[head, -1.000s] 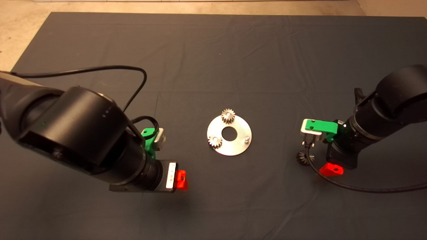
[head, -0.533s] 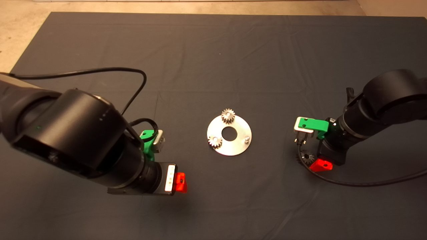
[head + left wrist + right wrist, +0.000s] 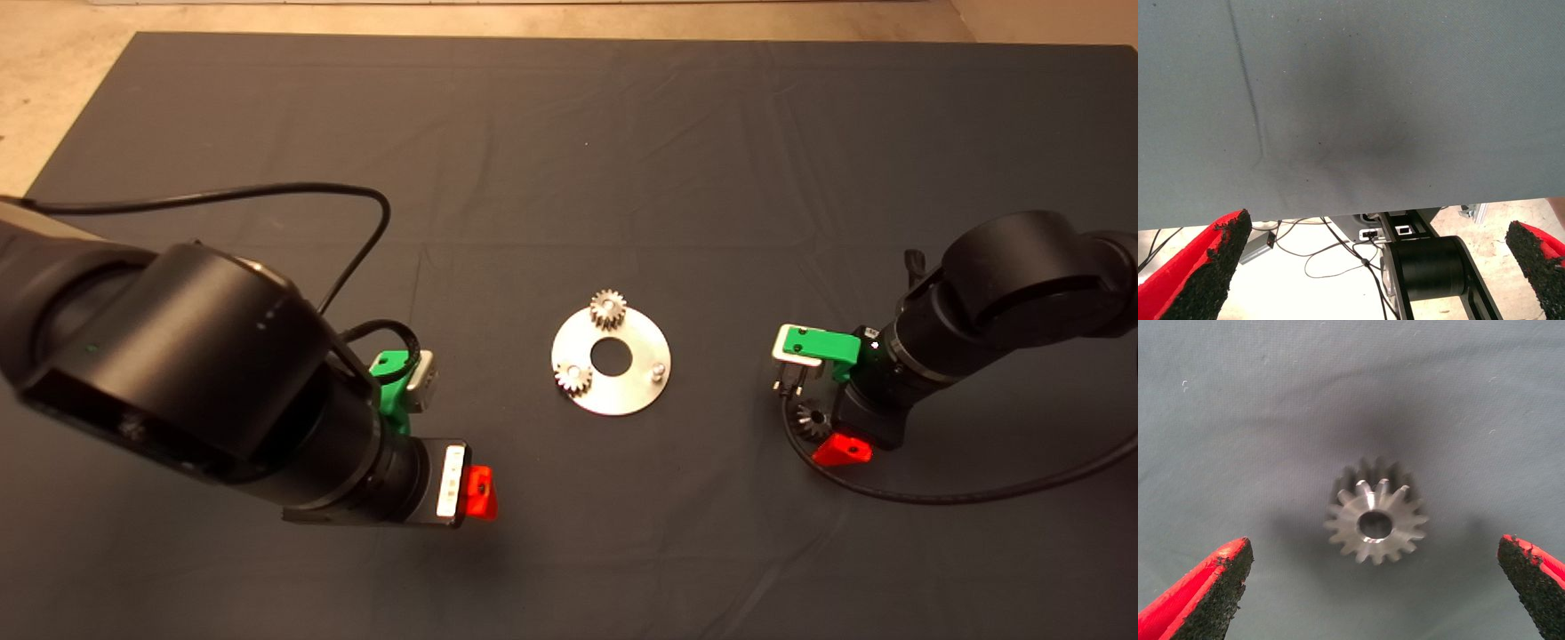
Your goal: Install three planetary gears onto the carrier pins
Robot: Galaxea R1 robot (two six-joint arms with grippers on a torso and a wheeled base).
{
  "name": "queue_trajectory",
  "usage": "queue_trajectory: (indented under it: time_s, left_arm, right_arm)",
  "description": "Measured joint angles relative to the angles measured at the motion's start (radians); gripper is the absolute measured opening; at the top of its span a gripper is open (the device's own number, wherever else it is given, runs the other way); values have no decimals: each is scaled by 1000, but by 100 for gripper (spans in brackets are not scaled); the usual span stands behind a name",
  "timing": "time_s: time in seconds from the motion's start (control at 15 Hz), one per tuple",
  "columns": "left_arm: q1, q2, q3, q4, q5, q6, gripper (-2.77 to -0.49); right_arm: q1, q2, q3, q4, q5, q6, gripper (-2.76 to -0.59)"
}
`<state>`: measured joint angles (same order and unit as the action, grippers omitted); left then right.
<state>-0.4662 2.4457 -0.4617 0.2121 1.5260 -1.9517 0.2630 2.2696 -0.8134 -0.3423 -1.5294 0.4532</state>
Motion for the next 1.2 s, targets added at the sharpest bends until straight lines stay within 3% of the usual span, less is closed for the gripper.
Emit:
queue_trajectory:
  time_s: [0.4, 0.53, 0.67, 1.2]
  left_arm:
    - [0, -2, 8, -1, 0, 0, -51]
    - [0, -3, 10, -1, 1, 0, -51]
    - [0, -3, 13, -2, 0, 0, -51]
    - [0, -3, 22, -8, 0, -5, -51]
  right_arm:
    - [-34, 3, -11, -47, 1, 0, -67]
    - [-39, 4, -14, -58, 0, 0, -82]
    - [-41, 5, -14, -67, 1, 0, -83]
    - [-55, 14, -16, -80, 0, 0, -122]
